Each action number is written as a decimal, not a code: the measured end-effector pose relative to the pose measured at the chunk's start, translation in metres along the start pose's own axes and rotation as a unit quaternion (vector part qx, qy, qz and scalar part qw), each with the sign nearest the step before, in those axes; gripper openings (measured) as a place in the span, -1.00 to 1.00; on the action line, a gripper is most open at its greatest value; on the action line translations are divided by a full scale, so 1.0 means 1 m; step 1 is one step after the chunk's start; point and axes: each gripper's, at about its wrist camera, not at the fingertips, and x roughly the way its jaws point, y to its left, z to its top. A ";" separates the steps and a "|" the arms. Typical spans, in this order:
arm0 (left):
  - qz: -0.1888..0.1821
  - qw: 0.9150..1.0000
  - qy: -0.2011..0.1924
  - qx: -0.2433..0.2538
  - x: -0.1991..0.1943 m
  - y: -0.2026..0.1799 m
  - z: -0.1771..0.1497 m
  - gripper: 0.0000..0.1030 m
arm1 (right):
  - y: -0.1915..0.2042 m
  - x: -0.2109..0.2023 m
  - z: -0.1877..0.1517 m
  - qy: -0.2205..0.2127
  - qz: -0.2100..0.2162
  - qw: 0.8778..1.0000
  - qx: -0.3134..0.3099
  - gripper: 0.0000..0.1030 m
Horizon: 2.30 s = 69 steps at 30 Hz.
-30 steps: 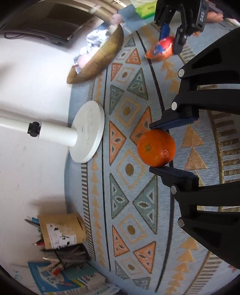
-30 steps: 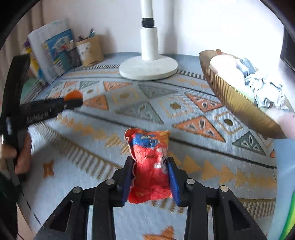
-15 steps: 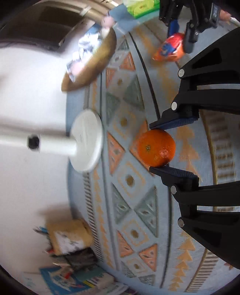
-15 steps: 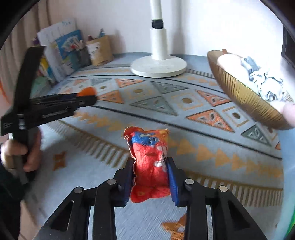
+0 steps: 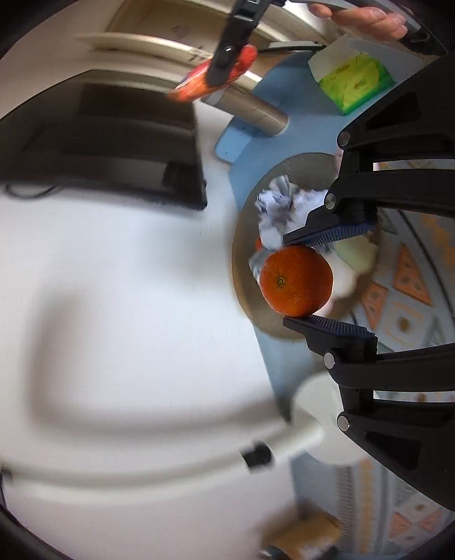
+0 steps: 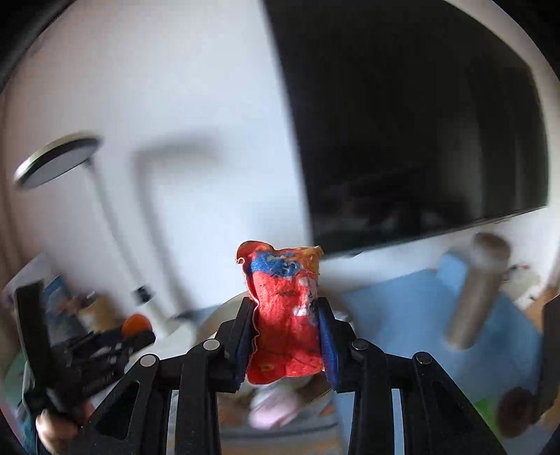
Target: Organize objects
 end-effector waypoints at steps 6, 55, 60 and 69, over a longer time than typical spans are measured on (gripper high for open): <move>-0.009 1.000 0.003 0.012 0.037 -0.010 0.025 -0.15 | -0.013 0.039 0.010 0.022 -0.015 1.000 0.014 -0.33; 0.240 0.940 0.157 -0.185 -0.098 0.203 -0.246 1.00 | 0.217 0.095 -0.233 0.268 0.050 0.947 -0.169 1.00; 0.241 0.940 0.156 -0.185 -0.098 0.203 -0.247 1.00 | 0.211 0.088 -0.235 0.260 0.064 0.950 -0.164 1.00; 0.241 0.940 0.156 -0.185 -0.098 0.204 -0.247 1.00 | 0.209 0.082 -0.239 0.253 0.066 0.951 -0.167 1.00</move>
